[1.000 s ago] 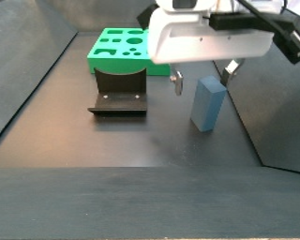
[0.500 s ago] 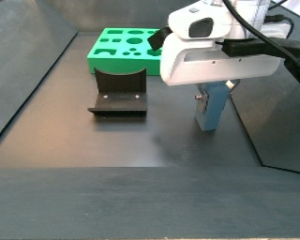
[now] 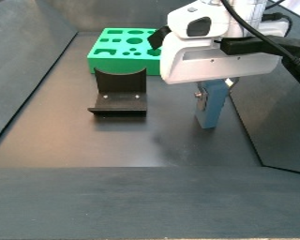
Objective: Pick up the rectangle object. Move up. Move to above the board. Insert the rectangle object.
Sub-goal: Pick up the rectangle object, then move up.
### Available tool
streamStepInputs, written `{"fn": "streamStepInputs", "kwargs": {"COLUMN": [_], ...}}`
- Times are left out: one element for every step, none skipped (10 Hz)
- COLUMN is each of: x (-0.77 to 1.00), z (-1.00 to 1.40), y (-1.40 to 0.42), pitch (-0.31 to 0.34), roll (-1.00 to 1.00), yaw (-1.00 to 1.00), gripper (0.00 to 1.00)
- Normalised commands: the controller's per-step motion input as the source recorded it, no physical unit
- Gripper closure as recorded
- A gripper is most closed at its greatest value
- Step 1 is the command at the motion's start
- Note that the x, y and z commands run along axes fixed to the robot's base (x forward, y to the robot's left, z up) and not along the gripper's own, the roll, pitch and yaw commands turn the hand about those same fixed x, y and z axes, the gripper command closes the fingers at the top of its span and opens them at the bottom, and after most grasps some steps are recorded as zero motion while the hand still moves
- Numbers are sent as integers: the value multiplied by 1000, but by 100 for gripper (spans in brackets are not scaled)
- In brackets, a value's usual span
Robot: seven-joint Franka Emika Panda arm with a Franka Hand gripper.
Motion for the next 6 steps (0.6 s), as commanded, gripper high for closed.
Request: {"fn": "streamStepInputs", "kwargs": {"x": [0,0,0,0,0,0], "z": [0,0,0,0,0,833], "y": [0,0,0,0,0,0], "pitch": [0,0,0,0,0,0], "roll": [0,0,0,0,0,0], "yaw": [0,0,0,0,0,0], "gripper": [100,100,100,100,100,100]}}
